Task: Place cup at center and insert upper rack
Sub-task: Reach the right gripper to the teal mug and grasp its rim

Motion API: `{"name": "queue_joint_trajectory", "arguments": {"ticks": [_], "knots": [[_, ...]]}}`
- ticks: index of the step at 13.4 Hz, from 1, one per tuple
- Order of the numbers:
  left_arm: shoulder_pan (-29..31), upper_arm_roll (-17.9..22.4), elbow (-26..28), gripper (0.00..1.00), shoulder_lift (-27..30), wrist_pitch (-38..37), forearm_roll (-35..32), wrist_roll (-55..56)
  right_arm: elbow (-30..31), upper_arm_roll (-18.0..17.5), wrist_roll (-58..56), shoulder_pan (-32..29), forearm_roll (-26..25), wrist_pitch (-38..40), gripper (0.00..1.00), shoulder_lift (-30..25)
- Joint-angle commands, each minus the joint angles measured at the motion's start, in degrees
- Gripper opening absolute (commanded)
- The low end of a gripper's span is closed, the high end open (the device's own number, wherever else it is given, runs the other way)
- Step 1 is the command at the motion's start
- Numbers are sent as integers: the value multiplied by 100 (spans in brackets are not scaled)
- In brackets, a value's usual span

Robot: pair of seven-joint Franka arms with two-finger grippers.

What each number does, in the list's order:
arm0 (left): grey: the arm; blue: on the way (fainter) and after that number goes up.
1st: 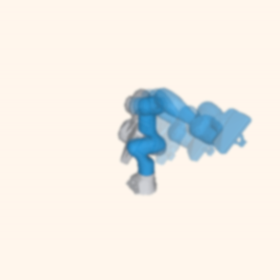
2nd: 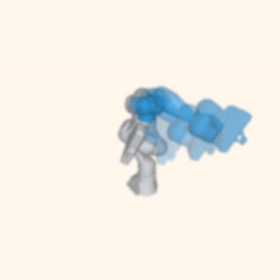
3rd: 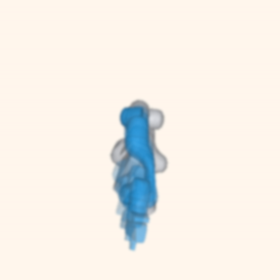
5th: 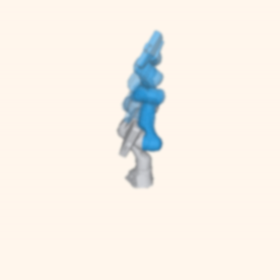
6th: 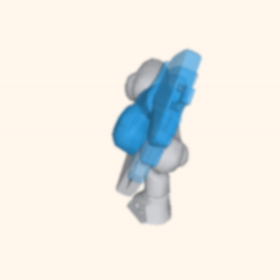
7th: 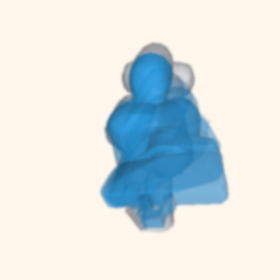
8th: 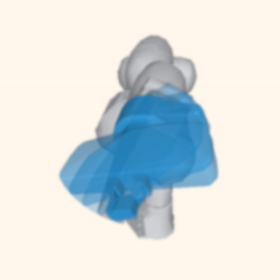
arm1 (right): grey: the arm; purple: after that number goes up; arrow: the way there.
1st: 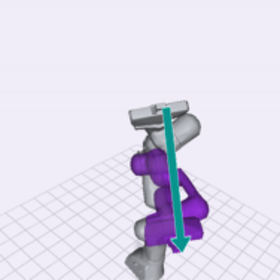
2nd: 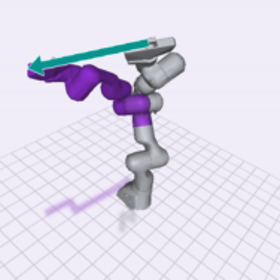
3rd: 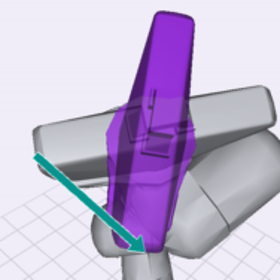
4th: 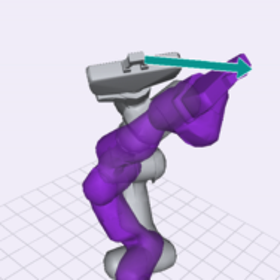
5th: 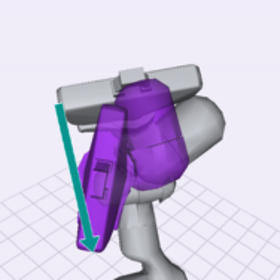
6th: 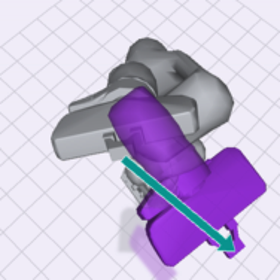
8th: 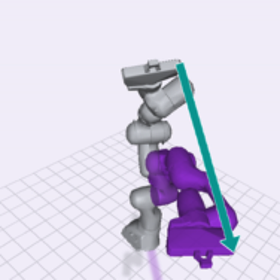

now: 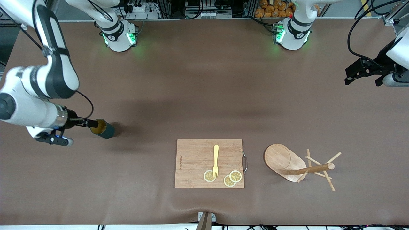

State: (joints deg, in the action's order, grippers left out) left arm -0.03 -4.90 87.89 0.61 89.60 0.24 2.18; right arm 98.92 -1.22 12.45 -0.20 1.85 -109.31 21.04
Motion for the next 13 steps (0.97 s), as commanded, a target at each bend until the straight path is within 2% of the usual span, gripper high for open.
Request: {"name": "queue_joint_trajectory", "arguments": {"ticks": [1,12,13], "knots": [[20,-37,9,100,0,-31,-24,19,-101,-19,214,-103,17,-247,100,399],[-15,-46,114,100,9,-22,-24,19,-84,-19,768,-68,219,-653,100,1112],[-15,-81,114,100,9,-22,-24,19,-84,-19,768,-59,263,-670,90,1156]]}}
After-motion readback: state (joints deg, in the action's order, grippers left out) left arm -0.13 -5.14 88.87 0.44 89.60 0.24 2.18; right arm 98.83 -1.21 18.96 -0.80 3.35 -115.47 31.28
